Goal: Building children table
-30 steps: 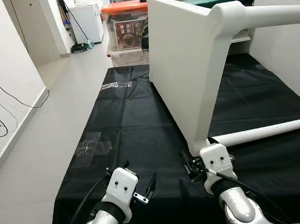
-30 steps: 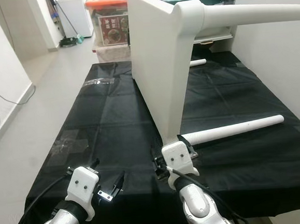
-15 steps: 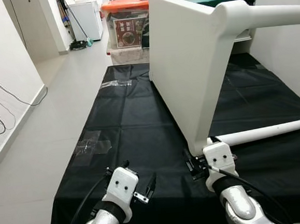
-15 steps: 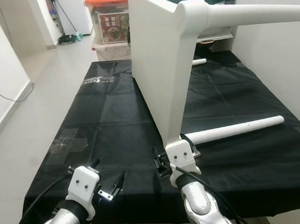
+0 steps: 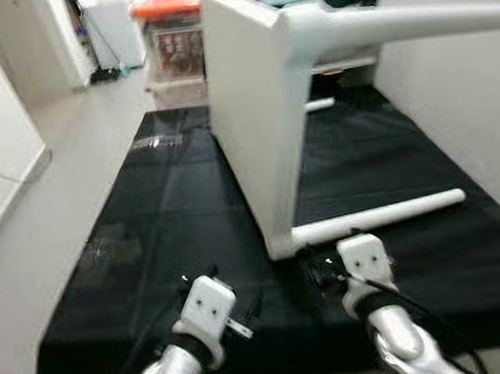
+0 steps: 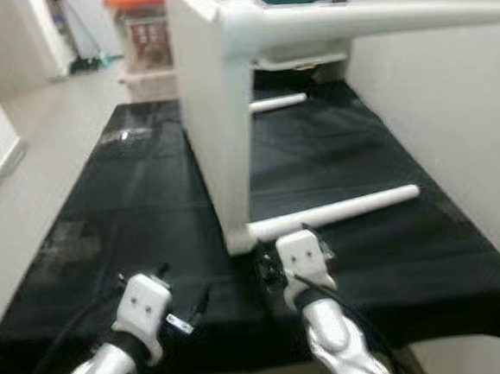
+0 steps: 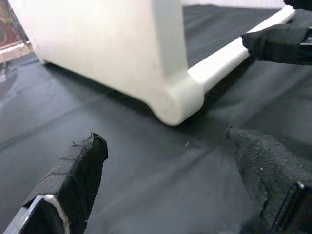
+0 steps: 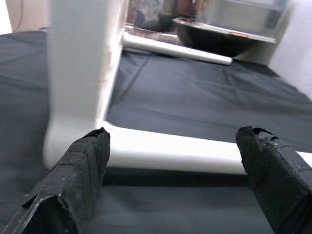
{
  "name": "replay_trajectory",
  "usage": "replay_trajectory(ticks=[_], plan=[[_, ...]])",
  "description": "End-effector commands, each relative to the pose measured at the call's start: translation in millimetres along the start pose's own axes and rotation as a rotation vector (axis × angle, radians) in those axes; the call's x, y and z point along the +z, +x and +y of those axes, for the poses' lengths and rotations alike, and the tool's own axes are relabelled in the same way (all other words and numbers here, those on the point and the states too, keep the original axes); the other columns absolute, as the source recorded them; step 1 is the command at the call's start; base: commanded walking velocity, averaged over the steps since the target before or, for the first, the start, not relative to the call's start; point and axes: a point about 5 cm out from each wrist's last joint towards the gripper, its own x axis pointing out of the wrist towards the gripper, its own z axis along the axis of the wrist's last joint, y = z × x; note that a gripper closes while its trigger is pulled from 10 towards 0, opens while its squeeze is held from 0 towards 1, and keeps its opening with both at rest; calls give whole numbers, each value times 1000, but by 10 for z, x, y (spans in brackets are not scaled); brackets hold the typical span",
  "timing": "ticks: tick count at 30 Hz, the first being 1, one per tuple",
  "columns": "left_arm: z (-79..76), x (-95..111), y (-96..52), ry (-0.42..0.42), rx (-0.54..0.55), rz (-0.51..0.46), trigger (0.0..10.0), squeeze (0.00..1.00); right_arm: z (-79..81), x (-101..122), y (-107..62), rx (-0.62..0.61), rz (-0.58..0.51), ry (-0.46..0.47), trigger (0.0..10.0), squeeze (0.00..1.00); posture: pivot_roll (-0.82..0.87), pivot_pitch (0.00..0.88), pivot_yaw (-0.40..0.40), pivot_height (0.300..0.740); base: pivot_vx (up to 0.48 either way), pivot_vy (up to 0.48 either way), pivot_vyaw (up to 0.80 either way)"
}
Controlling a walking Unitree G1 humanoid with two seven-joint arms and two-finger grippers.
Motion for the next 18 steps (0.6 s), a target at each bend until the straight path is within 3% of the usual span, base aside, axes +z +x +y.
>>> replay_trajectory(ticks=[1,4,9,18], plan=[[26,-44,-17,2,7,18,10000,0,37,-1,1,13,-3,0,10000,0,34,51,-12,740,0,-435,0],[31,-42,-14,-4,11,17,10000,0,35,1,4,11,-5,-1,10000,0,34,51,-12,740,291,-366,0],[43,-37,-14,-10,19,15,10000,0,36,6,9,11,-8,0,10000,0,34,51,-12,740,379,0,0],[72,-43,-10,-34,40,16,10000,0,42,40,13,14,-30,5,10000,0,35,53,-12,740,0,0,0]])
